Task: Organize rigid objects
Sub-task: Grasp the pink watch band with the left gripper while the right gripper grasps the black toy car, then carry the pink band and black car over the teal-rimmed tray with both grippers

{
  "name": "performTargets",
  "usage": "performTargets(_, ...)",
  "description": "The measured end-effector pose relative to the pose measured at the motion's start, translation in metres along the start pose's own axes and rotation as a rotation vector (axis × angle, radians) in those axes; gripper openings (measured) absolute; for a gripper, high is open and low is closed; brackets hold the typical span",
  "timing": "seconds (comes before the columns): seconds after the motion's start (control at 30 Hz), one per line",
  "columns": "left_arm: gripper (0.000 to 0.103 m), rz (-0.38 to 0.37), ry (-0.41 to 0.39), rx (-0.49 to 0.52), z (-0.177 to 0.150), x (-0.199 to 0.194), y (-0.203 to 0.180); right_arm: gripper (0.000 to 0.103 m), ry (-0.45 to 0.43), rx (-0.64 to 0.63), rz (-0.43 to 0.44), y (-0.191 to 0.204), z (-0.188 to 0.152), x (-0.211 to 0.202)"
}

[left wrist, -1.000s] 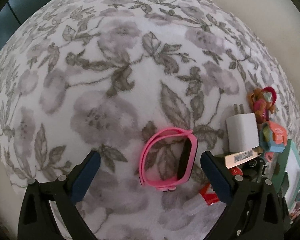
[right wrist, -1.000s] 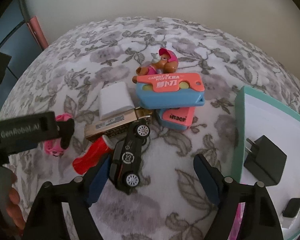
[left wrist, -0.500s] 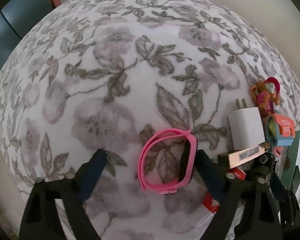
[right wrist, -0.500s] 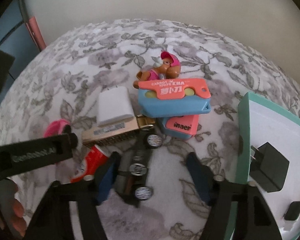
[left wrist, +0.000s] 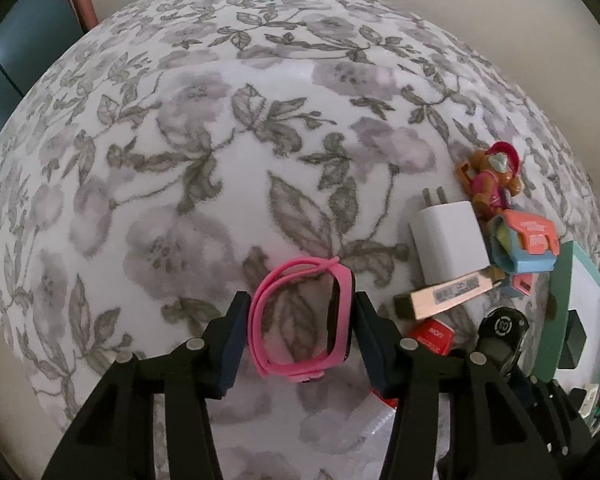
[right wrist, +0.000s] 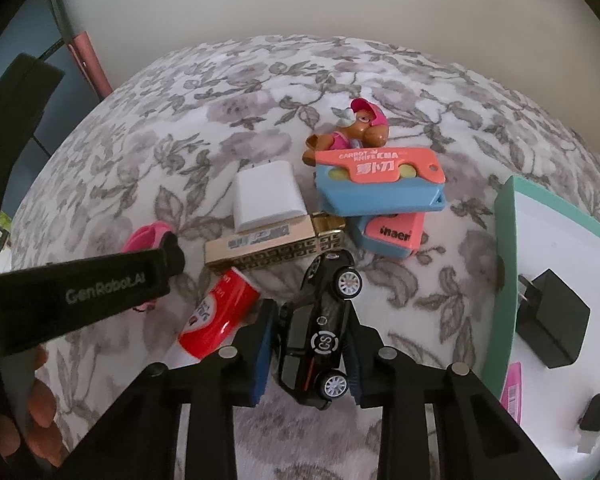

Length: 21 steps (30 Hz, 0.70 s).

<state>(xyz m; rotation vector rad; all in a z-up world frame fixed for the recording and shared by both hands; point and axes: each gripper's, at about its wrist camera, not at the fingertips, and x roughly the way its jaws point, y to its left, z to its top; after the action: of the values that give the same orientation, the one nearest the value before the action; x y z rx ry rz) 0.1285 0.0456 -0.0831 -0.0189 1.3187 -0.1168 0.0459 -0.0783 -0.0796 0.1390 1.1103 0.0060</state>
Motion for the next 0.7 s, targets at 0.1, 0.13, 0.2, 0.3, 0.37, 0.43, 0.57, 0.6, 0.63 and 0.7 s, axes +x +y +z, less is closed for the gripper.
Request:
performTargets(0.1,0.053,-0.002,-0.008,0.015,-0.004,-0.006,-0.006,0.031,0.003,-0.002,0.002,0.001,-0.003,-0.003)
performTargets(0.13,0.053,-0.003,-0.012,0.022,-0.007,-0.009,-0.006,0.031,0.005,-0.003,0.0,0.001,-0.003,-0.005)
performTargets(0.2,0.053,-0.001,-0.028,0.028,-0.009,-0.015,-0.01,0.031,0.005,-0.009,-0.014,0.0,-0.006,-0.009)
performTargets(0.3,0.053,0.001,-0.068,0.039,-0.011,-0.031,-0.014,0.031,-0.003,0.004,-0.038,-0.006,-0.008,-0.018)
performTargets(0.37,0.053,0.0,-0.101,0.05,-0.012,-0.042,-0.017,0.031,-0.017,0.029,-0.026,-0.013,-0.008,-0.027)
performTargets(0.43,0.053,0.003,-0.131,0.064,-0.012,-0.051,-0.019,0.031,-0.033,0.046,-0.026,-0.018,-0.008,-0.036)
performTargets(0.57,0.053,-0.008,-0.173,0.082,-0.012,-0.063,-0.018,0.031,-0.071,0.097,-0.03,-0.031,-0.009,-0.057)
performTargets(0.6,0.053,-0.012,-0.181,0.084,-0.012,-0.066,-0.018,0.031,-0.078,0.105,-0.038,-0.033,-0.009,-0.062)
performTargets(0.63,0.053,-0.013,-0.188,0.087,-0.013,-0.067,-0.02,0.031,-0.084,0.111,-0.048,-0.035,-0.01,-0.066)
performTargets(0.7,0.053,-0.012,-0.201,0.103,-0.016,-0.072,-0.026,0.031,-0.094,0.118,-0.068,-0.04,-0.011,-0.074)
